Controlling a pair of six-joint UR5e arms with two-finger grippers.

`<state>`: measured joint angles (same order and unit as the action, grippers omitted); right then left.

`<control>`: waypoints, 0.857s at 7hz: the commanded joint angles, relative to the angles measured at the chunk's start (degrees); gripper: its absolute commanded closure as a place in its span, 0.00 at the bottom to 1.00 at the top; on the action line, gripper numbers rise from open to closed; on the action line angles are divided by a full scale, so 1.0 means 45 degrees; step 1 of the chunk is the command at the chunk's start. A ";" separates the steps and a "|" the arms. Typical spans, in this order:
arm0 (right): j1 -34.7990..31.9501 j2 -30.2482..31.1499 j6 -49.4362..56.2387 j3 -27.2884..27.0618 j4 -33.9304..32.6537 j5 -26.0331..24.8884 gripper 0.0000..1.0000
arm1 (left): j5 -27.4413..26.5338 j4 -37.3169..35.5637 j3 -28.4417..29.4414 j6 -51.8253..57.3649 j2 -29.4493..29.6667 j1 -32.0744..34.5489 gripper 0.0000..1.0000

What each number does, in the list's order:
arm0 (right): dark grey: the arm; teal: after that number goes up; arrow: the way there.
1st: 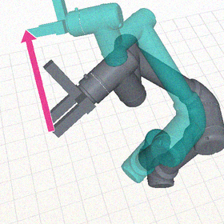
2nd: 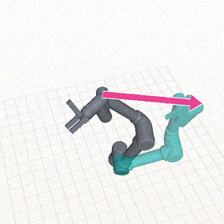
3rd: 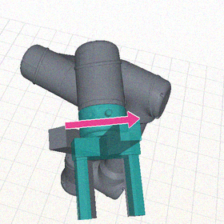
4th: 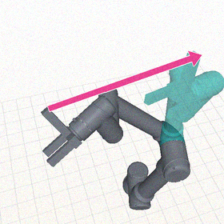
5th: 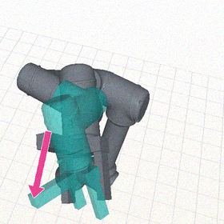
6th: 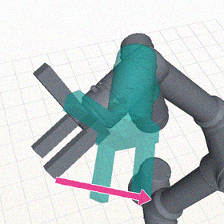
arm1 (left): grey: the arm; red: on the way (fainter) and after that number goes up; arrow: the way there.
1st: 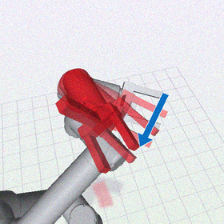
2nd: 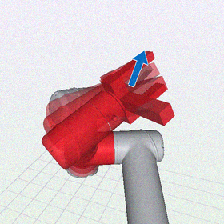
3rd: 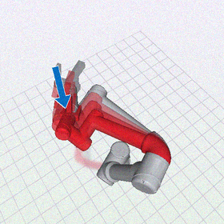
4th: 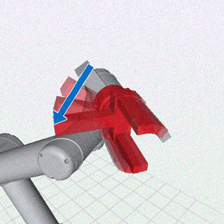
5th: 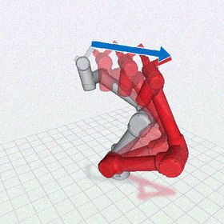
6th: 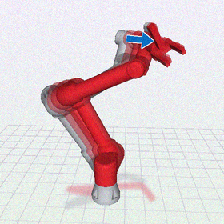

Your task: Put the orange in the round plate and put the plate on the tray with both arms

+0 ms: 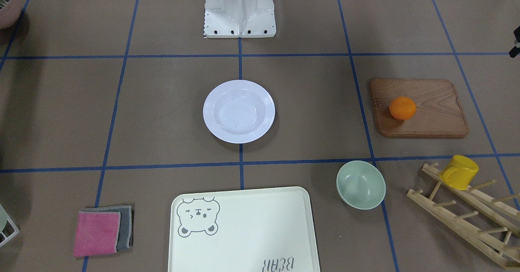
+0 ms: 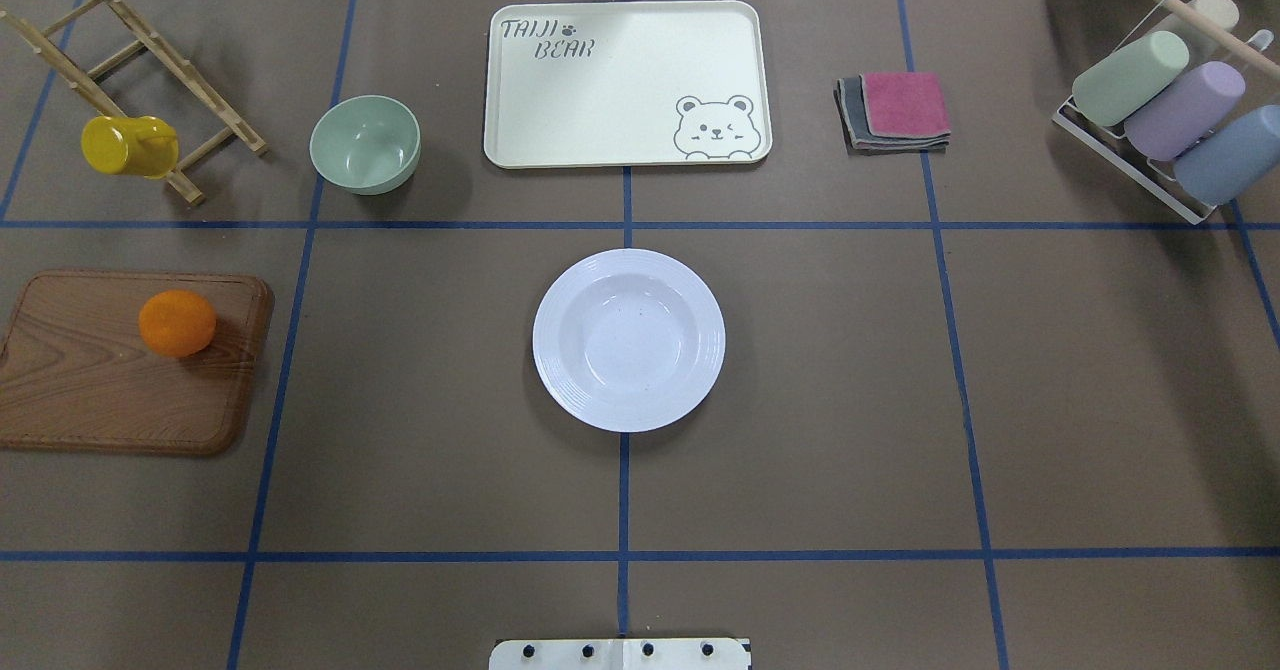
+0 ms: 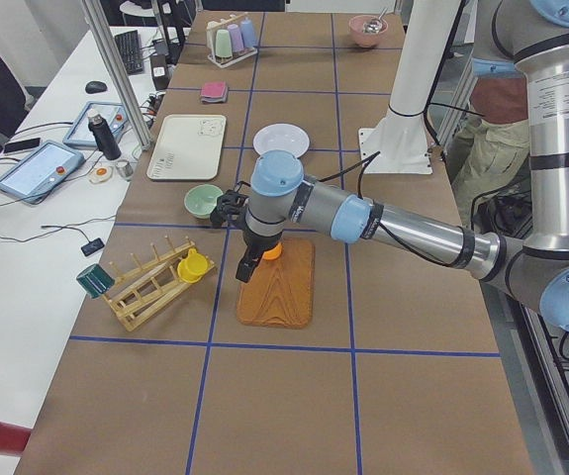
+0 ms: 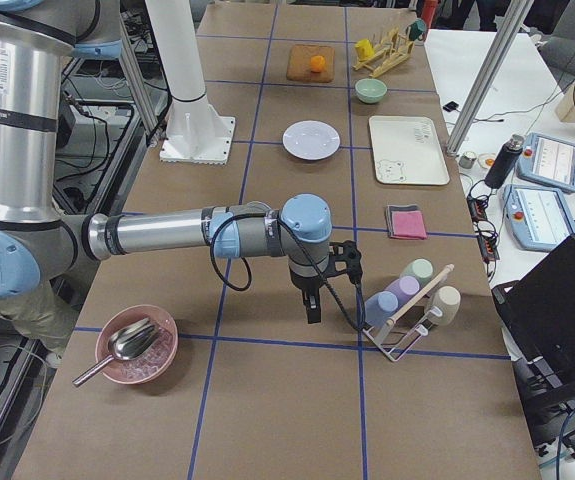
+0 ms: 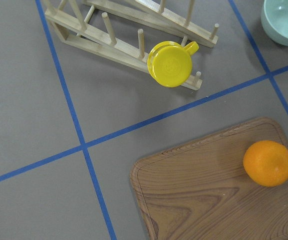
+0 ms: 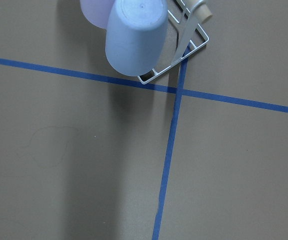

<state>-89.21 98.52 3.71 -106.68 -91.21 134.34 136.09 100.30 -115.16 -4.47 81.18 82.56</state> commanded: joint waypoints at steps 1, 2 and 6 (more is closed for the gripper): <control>0.0273 0.0058 -0.1034 -0.0024 0.0771 -0.0011 0.00 | -0.0609 0.2463 0.0063 -0.5016 -0.0014 -0.2166 0.01; 0.0293 0.0136 -0.1117 -0.0024 0.0932 -0.0011 0.00 | -0.1774 0.3172 0.0064 -0.6725 -0.0014 -0.3452 0.01; 0.0294 0.0176 -0.1118 -0.0024 0.0953 -0.0011 0.00 | -0.4566 0.3570 0.0102 -1.0032 0.0725 -0.7203 0.01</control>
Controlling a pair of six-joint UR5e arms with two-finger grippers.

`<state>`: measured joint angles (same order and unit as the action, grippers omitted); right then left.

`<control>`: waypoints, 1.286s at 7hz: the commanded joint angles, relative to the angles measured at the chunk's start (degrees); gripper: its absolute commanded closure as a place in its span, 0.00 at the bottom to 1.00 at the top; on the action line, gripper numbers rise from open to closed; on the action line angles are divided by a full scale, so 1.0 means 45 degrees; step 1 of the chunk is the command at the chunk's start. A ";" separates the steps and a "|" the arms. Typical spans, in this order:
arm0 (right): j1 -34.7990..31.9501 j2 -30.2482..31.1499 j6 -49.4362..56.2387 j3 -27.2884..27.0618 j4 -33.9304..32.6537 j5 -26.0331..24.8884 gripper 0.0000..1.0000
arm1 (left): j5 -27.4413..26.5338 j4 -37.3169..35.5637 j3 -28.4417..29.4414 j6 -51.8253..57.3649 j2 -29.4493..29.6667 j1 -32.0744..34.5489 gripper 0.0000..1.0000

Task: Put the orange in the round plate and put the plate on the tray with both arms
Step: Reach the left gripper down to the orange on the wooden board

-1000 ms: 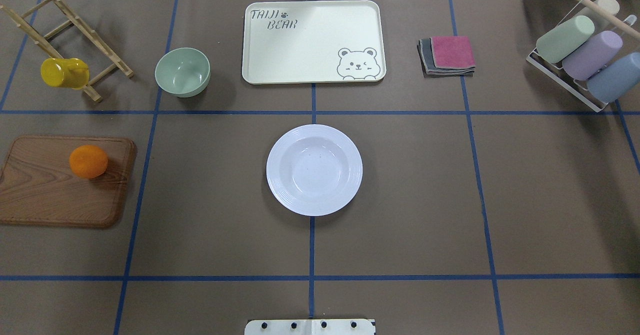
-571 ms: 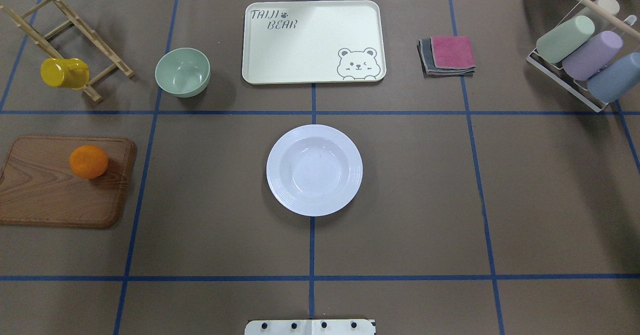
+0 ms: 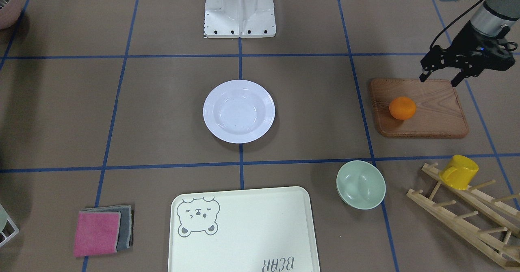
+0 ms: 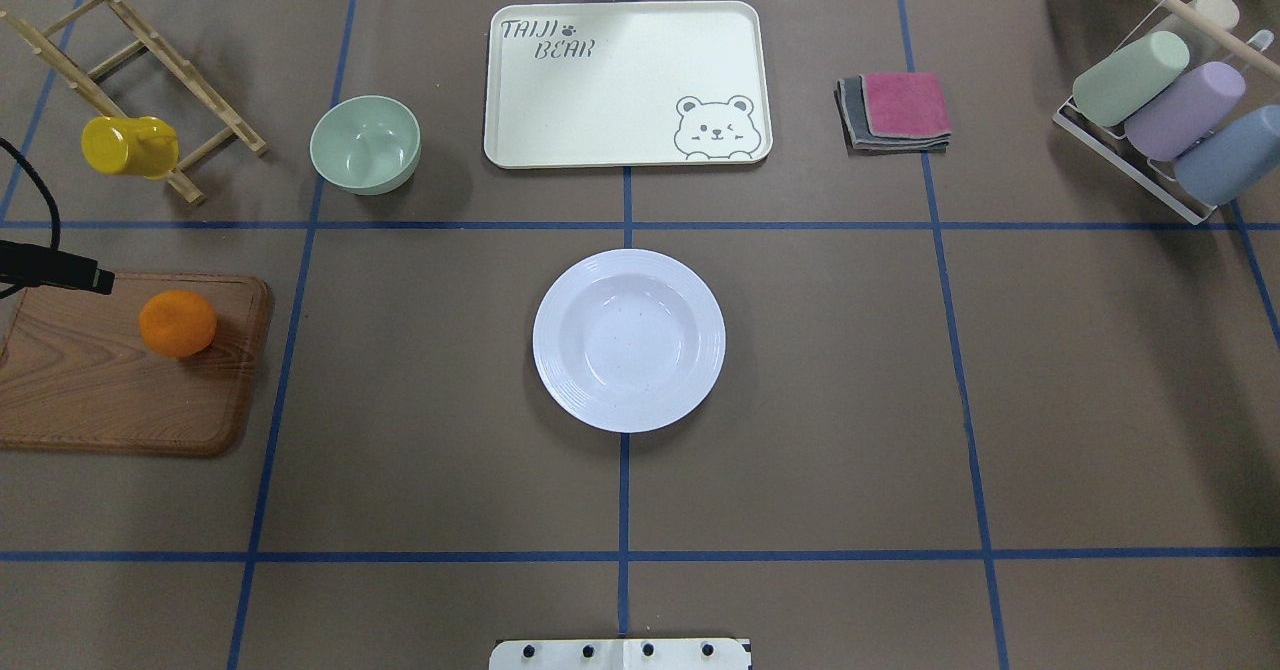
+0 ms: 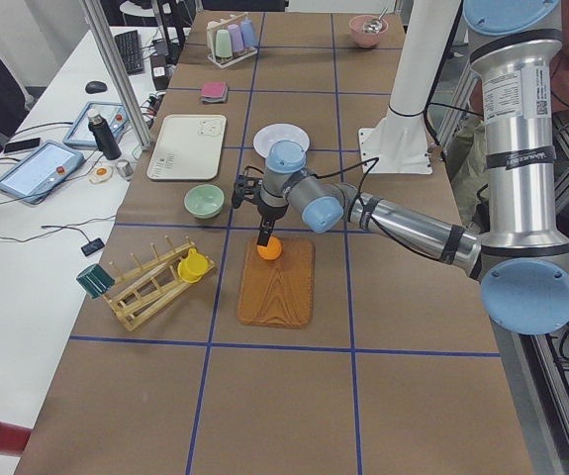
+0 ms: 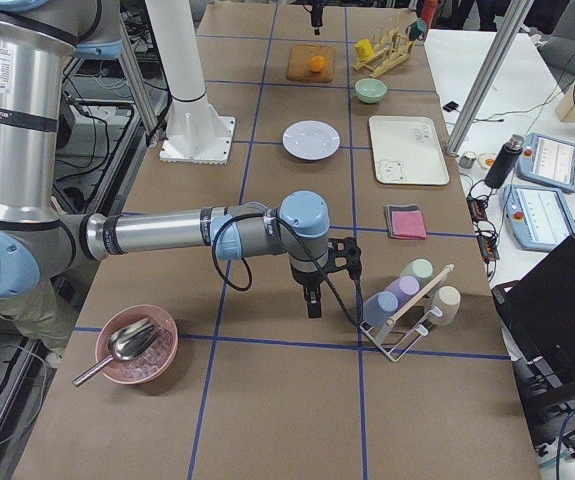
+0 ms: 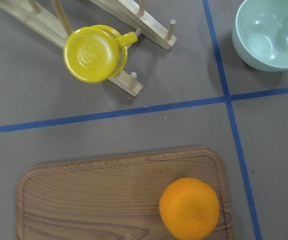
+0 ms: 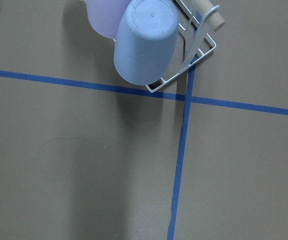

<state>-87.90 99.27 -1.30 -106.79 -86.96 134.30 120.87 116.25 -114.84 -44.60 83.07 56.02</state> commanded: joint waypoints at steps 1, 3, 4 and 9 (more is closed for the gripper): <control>0.0001 0.0010 -0.0004 0.0020 0.0008 0.0000 0.00 | -0.1835 0.0027 0.0399 -0.1298 0.0562 -0.1895 0.01; 0.0001 0.0010 -0.0004 0.0020 0.0008 0.0000 0.00 | -0.2307 0.0027 0.1414 -0.1222 0.1226 -0.2076 0.01; 0.0001 0.0010 -0.0004 0.0020 0.0008 0.0000 0.00 | -0.2581 0.0027 0.1631 -0.1164 0.1325 -0.2116 0.01; 0.0001 -0.0009 -0.0004 0.0039 0.0008 0.0000 0.00 | -0.2915 0.0046 0.2121 -0.1183 0.1326 -0.2701 0.01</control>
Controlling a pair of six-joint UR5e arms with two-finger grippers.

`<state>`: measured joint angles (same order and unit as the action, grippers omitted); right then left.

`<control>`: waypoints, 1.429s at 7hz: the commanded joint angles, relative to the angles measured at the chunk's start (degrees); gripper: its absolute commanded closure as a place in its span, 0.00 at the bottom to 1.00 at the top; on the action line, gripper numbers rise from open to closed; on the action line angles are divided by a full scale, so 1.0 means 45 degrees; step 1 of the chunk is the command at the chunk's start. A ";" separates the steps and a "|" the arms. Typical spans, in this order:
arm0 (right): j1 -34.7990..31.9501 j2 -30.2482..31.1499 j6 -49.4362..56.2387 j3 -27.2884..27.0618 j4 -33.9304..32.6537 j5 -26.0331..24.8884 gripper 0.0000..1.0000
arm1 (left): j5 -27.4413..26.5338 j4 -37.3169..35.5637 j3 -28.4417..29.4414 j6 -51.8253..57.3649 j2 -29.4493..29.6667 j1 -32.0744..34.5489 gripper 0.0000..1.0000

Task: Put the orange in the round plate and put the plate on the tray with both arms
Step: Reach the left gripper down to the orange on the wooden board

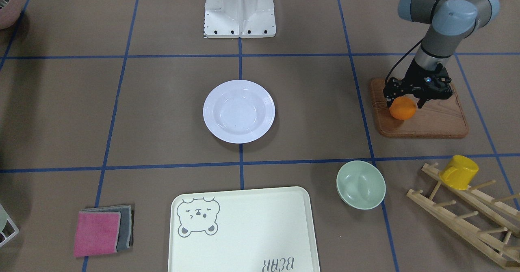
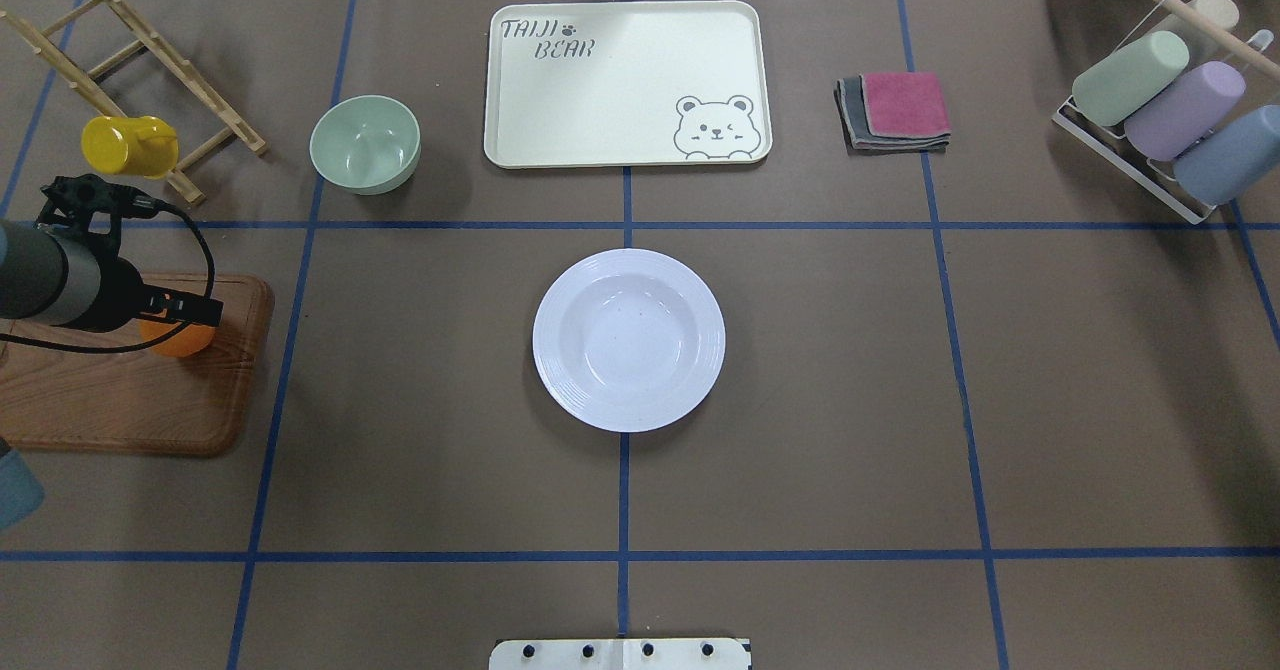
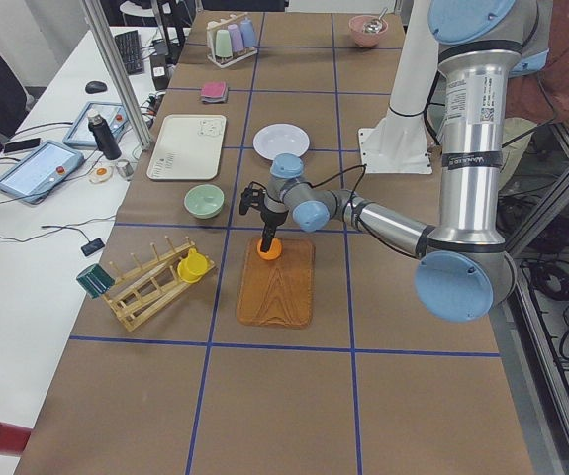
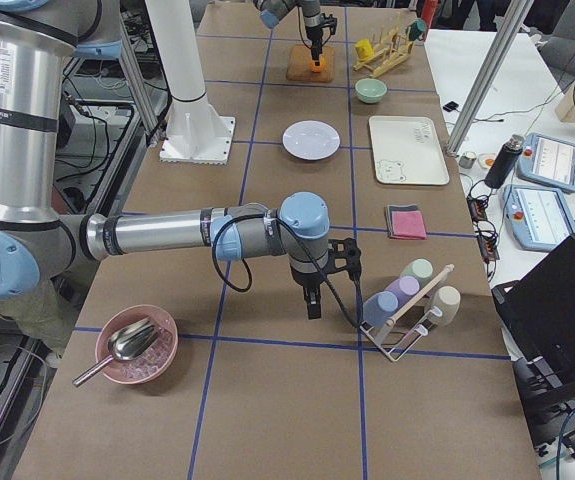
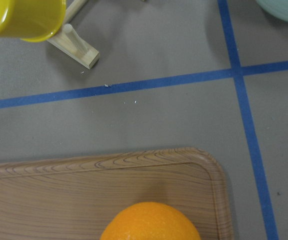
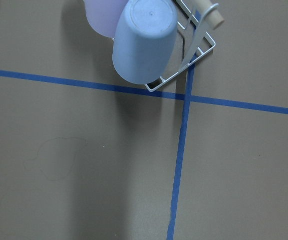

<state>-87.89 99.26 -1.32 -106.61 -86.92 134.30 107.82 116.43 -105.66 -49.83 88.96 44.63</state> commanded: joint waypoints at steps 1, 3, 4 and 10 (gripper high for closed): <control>0.0000 -0.0008 0.0000 0.0000 0.0000 0.0000 0.00 | -0.0053 0.0007 0.0120 0.0000 -0.0003 -0.0191 0.01; 0.0000 0.0012 0.0000 0.0000 0.0000 0.0000 0.00 | -0.0365 -0.0013 0.0256 0.0039 -0.0023 -0.0191 0.01; 0.0000 0.0012 0.0000 0.0000 0.0000 0.0000 0.00 | -0.0366 -0.0013 0.0393 0.0039 -0.0004 -0.0210 0.01; 0.0000 -0.0008 0.0000 0.0000 0.0000 -0.0020 0.00 | -0.0211 0.1257 0.1118 0.0020 0.0270 -0.0601 0.71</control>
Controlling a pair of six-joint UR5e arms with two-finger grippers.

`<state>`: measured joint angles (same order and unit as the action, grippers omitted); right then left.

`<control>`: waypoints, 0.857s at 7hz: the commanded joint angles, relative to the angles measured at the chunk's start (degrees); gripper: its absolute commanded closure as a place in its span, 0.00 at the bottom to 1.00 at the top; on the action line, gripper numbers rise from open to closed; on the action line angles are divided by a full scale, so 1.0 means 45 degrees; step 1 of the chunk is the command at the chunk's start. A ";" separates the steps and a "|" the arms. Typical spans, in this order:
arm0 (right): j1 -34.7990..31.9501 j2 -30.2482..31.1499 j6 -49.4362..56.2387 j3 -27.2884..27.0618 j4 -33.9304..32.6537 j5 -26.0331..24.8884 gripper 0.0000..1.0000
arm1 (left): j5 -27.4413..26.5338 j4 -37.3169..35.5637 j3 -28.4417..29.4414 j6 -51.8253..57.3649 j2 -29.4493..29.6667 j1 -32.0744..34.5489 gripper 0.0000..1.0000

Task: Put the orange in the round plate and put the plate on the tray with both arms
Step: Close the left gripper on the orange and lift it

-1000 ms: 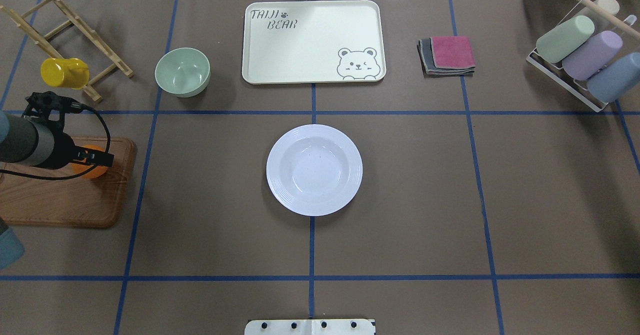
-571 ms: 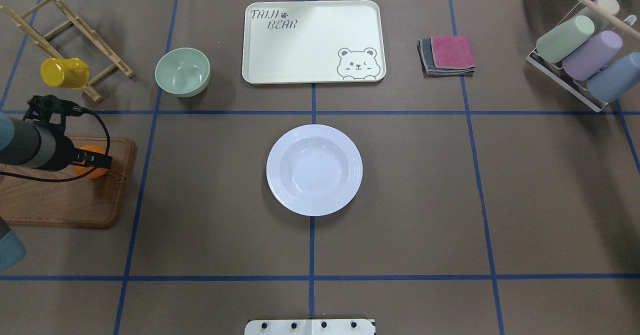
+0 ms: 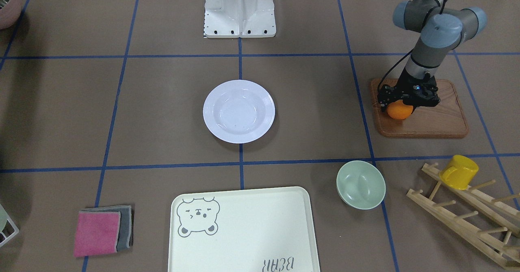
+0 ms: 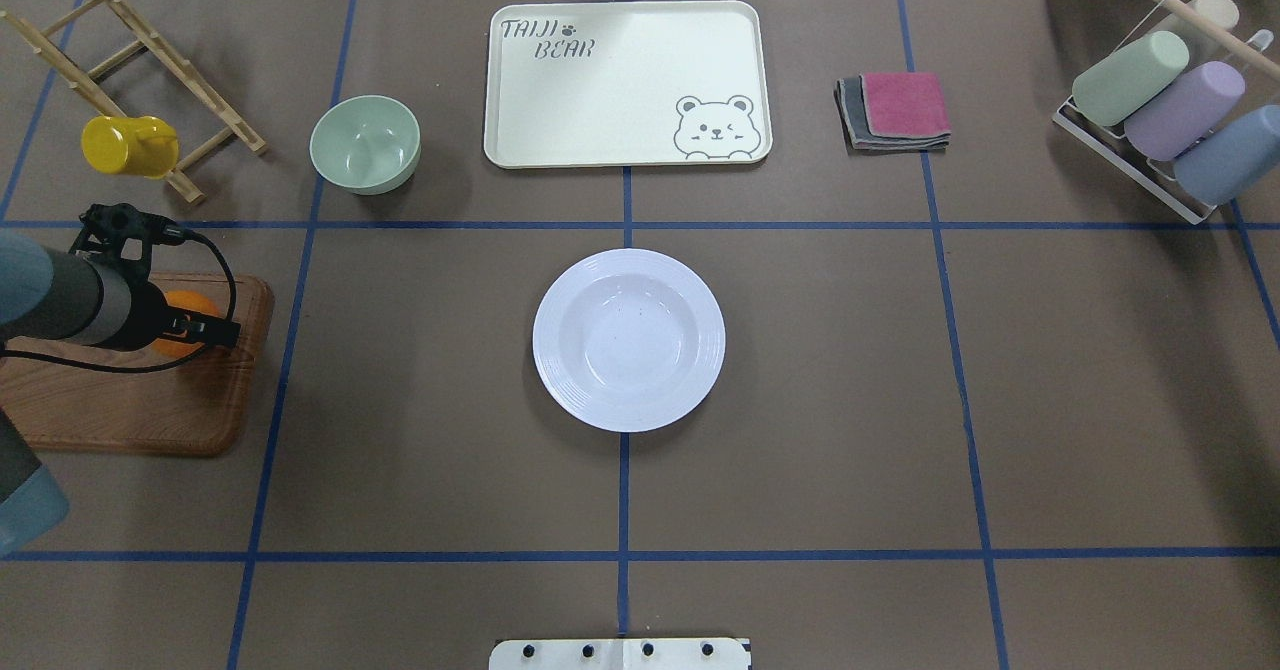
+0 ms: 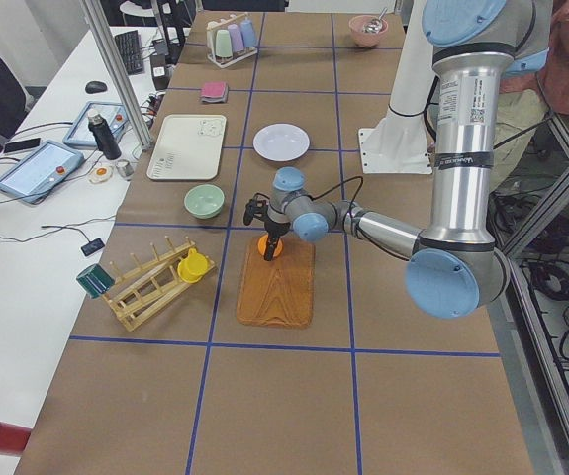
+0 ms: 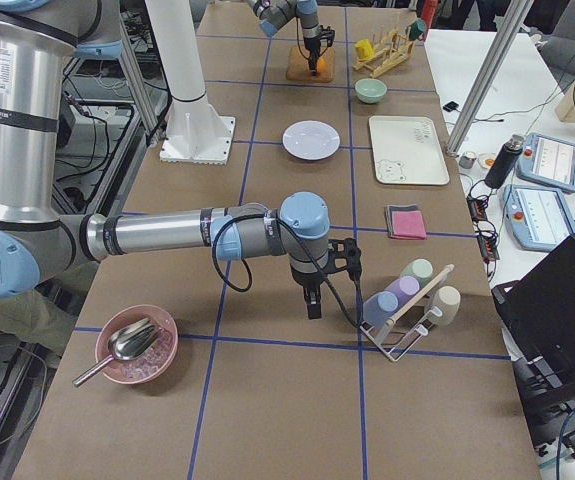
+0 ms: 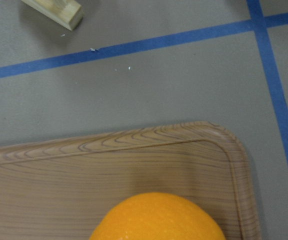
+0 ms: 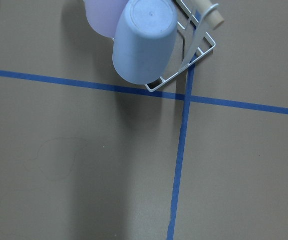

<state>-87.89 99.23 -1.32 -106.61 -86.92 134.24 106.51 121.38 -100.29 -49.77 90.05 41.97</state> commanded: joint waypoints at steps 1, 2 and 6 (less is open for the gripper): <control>0.0000 -0.0020 0.0000 0.0000 0.0000 -0.0007 0.00 | 0.0256 0.0077 -0.0772 -0.0014 0.0029 -0.0009 1.00; 0.0000 -0.0020 0.0020 0.0000 0.0019 0.0012 0.00 | 0.0644 -0.0214 -0.1533 -0.0130 0.0067 0.0010 1.00; 0.0039 0.0039 -0.0155 0.0078 0.2167 0.0883 0.00 | 0.0493 -0.6457 -0.1327 -0.2660 0.6306 -0.1057 1.00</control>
<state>-87.76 99.44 -1.58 -106.35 -78.70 135.42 108.98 99.14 -106.66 -57.05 110.82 40.04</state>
